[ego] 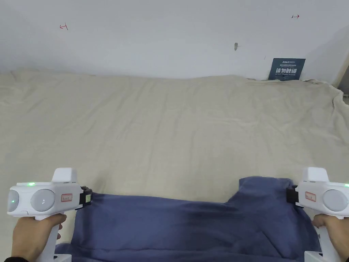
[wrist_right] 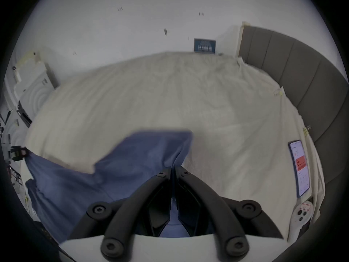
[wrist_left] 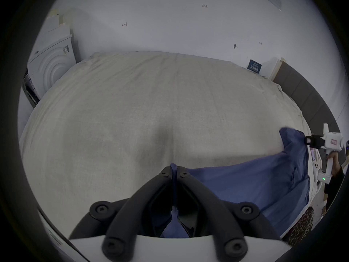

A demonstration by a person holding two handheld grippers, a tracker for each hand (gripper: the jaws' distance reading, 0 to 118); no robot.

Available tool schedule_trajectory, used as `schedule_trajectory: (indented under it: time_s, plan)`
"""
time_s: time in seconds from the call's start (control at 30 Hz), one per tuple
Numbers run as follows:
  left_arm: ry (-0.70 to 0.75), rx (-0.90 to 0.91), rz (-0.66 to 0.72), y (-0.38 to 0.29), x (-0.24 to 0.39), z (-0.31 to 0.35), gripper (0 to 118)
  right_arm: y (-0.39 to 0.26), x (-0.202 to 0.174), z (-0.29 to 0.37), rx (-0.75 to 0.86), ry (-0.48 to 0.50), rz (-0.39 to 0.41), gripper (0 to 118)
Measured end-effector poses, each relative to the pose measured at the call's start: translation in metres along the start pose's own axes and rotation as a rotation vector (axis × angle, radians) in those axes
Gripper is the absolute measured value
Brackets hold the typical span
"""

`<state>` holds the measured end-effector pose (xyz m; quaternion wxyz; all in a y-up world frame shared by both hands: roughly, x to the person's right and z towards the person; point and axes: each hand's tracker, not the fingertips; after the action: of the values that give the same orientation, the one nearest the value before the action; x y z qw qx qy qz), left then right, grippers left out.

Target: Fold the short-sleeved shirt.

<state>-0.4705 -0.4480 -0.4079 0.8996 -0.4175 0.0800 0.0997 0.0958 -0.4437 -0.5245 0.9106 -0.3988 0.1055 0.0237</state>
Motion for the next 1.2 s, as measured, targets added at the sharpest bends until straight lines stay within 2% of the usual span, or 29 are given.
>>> schedule_trajectory:
  time_s: [0.27, 0.57, 0.73, 0.93, 1.2]
  plan:
    - [0.017, 0.023, 0.04, -0.021, -0.01, 0.043, 0, -0.027, 0.012, 0.119, 0.151, 0.115, -0.052, 2]
    - [0.012, 0.019, 0.044, -0.085, -0.024, 0.089, 0, -0.102, 0.03, 0.177, 0.16, 0.166, -0.099, 2]
    - [0.023, -0.029, 0.038, -0.128, -0.025, 0.091, 0, -0.147, 0.03, 0.18, 0.102, 0.139, -0.126, 2]
    - [0.046, -0.069, 0.044, -0.171, -0.023, 0.079, 0, -0.194, 0.03, 0.15, 0.0, 0.072, -0.158, 2]
    - [0.086, -0.085, 0.044, -0.191, -0.019, 0.069, 0, -0.231, 0.038, 0.101, -0.103, -0.015, -0.198, 2]
